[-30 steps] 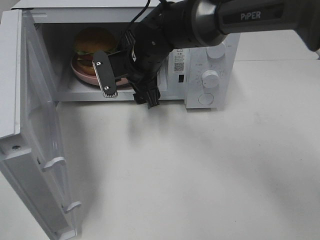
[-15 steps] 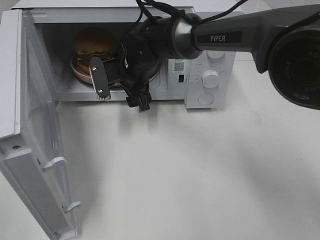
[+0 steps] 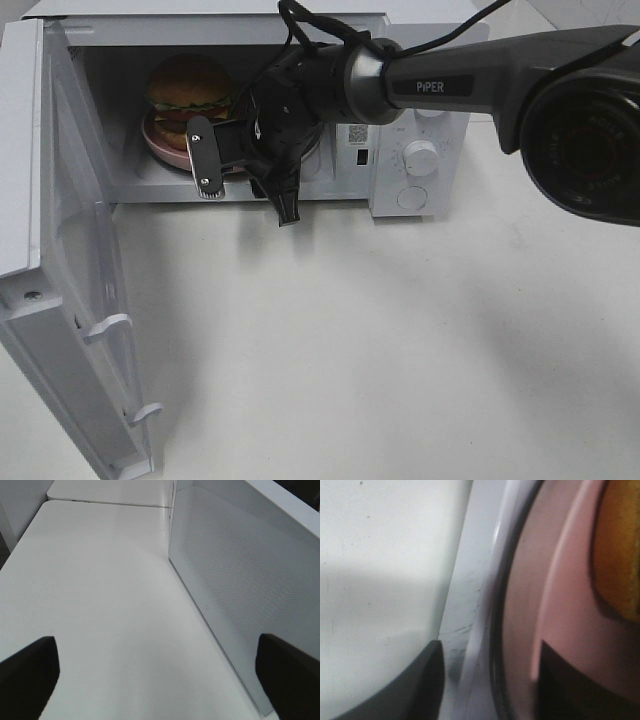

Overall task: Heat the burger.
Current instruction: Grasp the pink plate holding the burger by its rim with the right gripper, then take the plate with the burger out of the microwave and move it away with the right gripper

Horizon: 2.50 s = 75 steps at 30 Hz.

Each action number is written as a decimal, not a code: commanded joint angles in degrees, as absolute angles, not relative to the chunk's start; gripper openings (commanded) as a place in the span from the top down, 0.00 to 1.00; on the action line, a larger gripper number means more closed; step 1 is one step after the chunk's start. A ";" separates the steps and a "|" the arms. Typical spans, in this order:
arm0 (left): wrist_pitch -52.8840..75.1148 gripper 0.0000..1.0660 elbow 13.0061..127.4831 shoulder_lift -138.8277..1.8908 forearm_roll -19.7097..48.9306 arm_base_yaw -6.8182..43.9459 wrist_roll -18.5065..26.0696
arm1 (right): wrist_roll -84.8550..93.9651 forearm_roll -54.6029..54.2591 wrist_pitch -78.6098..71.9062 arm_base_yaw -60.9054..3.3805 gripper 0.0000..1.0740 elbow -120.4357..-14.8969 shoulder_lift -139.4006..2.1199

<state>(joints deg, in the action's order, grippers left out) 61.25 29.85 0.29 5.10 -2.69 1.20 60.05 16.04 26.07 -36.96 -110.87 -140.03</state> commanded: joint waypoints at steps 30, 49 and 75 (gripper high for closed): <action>61.36 0.06 29.68 1.15 5.21 -2.92 1.09 | 63.88 16.96 21.72 -40.22 1.00 -95.74 -128.00; 61.36 0.06 29.68 1.15 5.21 -2.92 1.09 | 62.91 20.11 5.56 -40.22 1.00 -72.99 -115.39; 61.36 0.06 29.68 1.15 5.21 -2.92 1.09 | 62.45 24.47 -2.23 -40.22 1.00 -45.38 -94.08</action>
<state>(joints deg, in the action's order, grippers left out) 61.25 29.85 0.29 5.10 -2.69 1.20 62.85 23.84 1.66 -39.94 -45.89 -96.54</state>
